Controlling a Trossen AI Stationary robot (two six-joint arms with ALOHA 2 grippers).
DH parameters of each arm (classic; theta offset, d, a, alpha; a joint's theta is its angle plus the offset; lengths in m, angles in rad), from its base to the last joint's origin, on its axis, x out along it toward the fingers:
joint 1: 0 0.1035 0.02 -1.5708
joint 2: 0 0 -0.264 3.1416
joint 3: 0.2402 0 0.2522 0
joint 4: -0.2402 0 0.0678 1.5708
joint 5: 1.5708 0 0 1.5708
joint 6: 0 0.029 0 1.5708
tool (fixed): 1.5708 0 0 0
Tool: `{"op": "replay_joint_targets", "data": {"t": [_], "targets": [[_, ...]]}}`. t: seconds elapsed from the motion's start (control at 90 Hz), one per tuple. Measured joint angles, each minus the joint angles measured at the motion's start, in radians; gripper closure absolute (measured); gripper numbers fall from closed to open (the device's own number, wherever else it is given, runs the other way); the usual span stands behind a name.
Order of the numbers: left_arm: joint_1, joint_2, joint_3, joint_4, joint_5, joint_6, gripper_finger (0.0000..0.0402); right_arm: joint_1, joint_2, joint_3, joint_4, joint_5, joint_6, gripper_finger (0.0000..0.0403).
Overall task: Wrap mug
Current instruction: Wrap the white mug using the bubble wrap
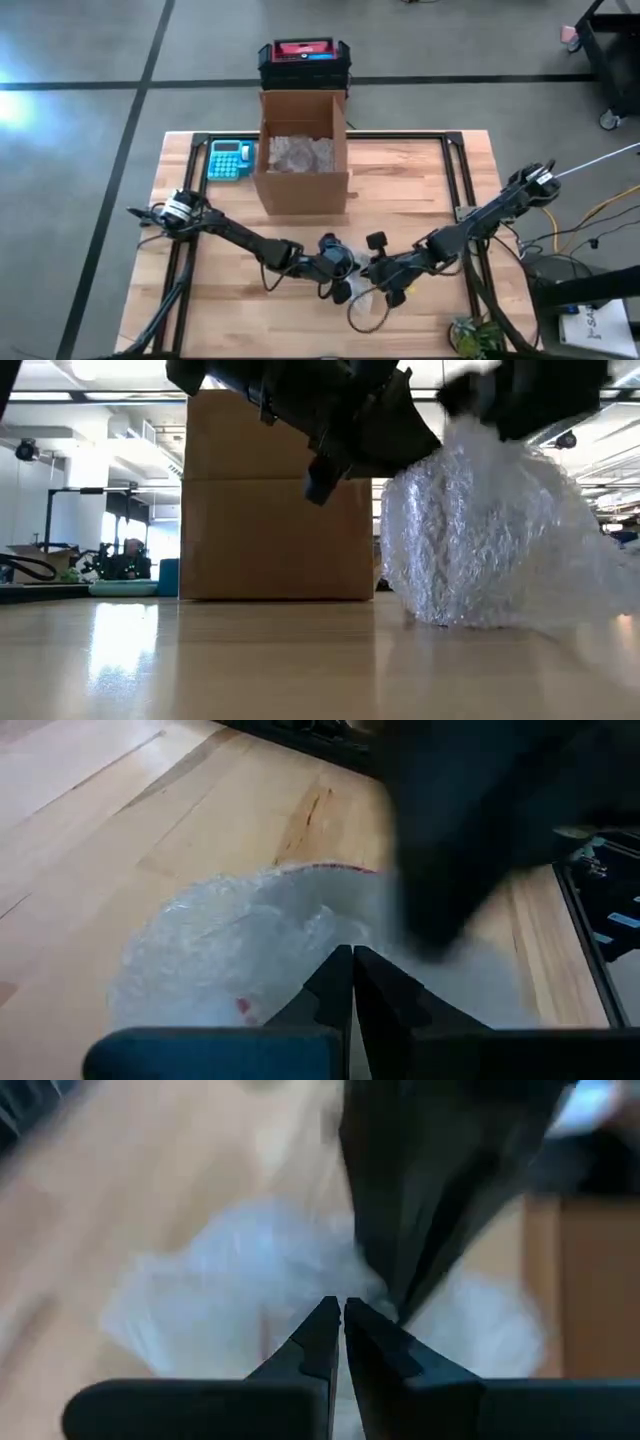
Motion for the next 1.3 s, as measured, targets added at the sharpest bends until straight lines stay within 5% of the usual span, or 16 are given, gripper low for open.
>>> {"op": "replay_joint_targets", "data": {"t": [0.456, 0.711, 0.9, 1.033, 1.3], "targets": [[0.0, 0.002, -0.003, 0.036, 0.0, 0.0, 0.0402, -0.088, 0.072, 0.028, -0.031, -0.143, -0.012, 0.0395], [0.0, 0.002, -0.001, 0.038, 0.005, 0.004, 0.0402, -0.076, -0.034, 0.197, -0.328, -0.141, 0.004, 0.0395], [0.0, 0.002, -0.001, 0.036, 0.004, 0.007, 0.0402, -0.006, -0.131, 0.14, -0.389, -0.145, 0.114, 0.0395], [0.0, 0.002, -0.001, 0.036, 0.004, 0.007, 0.0402, 0.079, -0.163, -0.003, -0.321, -0.14, 0.205, 0.0394], [0.0, 0.002, -0.001, 0.039, 0.0, 0.007, 0.0402, 0.125, -0.043, -0.216, 0.154, -0.136, 0.198, 0.0394]]}}
